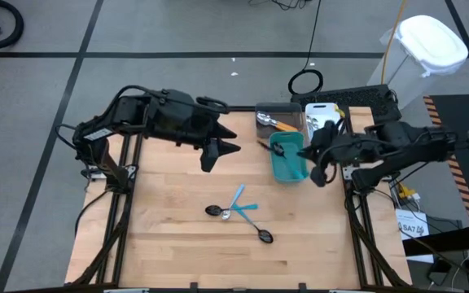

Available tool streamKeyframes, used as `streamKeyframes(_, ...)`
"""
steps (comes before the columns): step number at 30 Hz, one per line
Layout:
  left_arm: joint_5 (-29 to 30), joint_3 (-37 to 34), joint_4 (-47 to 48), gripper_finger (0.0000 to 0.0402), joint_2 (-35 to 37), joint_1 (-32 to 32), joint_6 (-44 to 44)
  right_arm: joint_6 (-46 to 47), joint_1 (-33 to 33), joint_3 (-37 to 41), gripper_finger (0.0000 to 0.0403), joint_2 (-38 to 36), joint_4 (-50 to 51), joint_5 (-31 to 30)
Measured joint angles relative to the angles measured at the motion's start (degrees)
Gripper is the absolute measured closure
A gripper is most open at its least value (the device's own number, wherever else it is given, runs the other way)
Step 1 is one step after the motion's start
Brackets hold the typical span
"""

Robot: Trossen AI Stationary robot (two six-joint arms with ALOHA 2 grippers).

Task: Sort silverware by color (type)
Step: Put the blue spoon into the green bin

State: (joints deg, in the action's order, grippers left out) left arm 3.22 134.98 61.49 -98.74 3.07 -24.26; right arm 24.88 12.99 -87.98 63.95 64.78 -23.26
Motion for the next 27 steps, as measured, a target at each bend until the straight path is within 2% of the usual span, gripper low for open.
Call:
streamKeyframes(5, 0.0, 0.0, 0.3, 0.0192, -0.3, 0.4, -0.9, -10.4, 0.0, -6.0, 0.0402, 3.7, 12.2, -1.3)
streamKeyframes(15, 0.3, 0.0, 3.0, 0.0192, -2.2, 2.4, -2.9, -25.4, -0.7, -6.9, 0.0402, 9.3, 23.2, -6.9)
streamKeyframes(18, 0.3, 0.0, 3.1, 0.0192, -2.6, 2.7, -2.8, -26.5, -1.4, -6.9, 0.0402, 10.7, 24.6, -7.3)
streamKeyframes(21, 0.3, 0.0, 3.1, 0.0192, -2.6, 2.8, -2.8, -25.0, -1.4, -6.1, 0.0403, 11.9, 25.0, -11.3)
streamKeyframes(24, 0.4, 0.0, 3.0, 0.0192, -2.5, 2.6, -1.6, -23.1, -1.4, -3.8, 0.0403, 12.6, 25.1, -14.9)
streamKeyframes(27, 0.4, 0.0, 3.1, 0.0192, -2.5, 1.8, -1.3, -22.6, -1.5, -0.1, 0.0403, 12.8, 24.8, -16.0)
